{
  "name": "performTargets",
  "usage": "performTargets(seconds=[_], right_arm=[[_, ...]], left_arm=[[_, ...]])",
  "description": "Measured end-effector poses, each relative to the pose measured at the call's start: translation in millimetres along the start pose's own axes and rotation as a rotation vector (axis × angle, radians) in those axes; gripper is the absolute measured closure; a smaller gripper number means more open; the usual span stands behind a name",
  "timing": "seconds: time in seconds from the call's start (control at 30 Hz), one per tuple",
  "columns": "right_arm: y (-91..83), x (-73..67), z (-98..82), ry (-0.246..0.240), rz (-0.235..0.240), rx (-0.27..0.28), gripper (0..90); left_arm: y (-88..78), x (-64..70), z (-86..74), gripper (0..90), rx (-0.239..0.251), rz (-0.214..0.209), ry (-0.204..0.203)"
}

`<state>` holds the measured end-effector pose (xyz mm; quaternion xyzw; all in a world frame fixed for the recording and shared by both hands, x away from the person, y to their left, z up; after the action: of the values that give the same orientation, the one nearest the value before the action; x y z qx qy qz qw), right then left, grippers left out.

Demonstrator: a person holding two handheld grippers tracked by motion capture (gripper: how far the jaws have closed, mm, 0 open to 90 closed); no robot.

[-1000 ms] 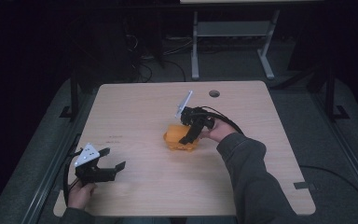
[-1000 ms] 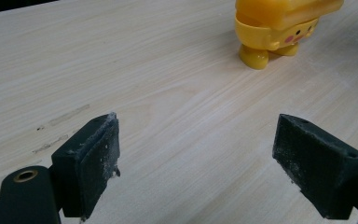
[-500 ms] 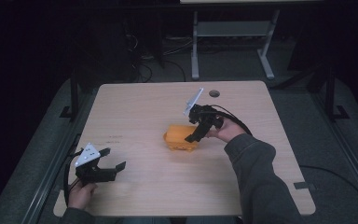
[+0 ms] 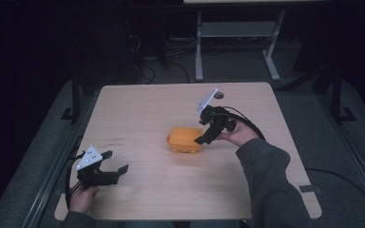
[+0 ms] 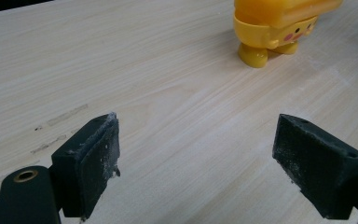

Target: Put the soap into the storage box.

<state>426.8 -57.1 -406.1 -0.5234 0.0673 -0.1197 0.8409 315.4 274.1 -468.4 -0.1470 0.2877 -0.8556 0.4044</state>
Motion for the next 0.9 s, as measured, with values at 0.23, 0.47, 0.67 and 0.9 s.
performTargets(seconds=[0.23,0.47,0.67,0.9], right_arm=[[-3.3,-1.5,-11.3,0.022,-0.003,0.006,18.9],[-4.7,-1.6,-21.7,0.049,-0.003,0.013,19.2],[-7.3,-1.8,-26.6,0.057,-0.005,0.018,19.2],[-9.8,-2.1,-37.5,0.083,-0.011,0.01,19.0]], left_arm=[[0.2,0.4,-0.3,14.1,-0.006,0.001,0.003],[0.2,0.3,-0.3,14.1,-0.005,0.001,0.003],[0.4,0.6,-0.2,14.1,-0.002,0.001,0.0],[1.1,1.1,-0.2,14.1,-0.005,0.001,0.007]])
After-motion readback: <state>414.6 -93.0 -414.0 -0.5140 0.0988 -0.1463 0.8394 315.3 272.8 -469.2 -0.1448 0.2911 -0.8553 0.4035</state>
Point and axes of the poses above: each handheld gripper's, and its own axes: y roughly forward along the jaws, z roughly out of its top, x roughly to its right, the point moved 6 cm from there along y, roughly forward along the jaws, and after that the axes turned 7 degrees about -x, right-handed, at the moved point
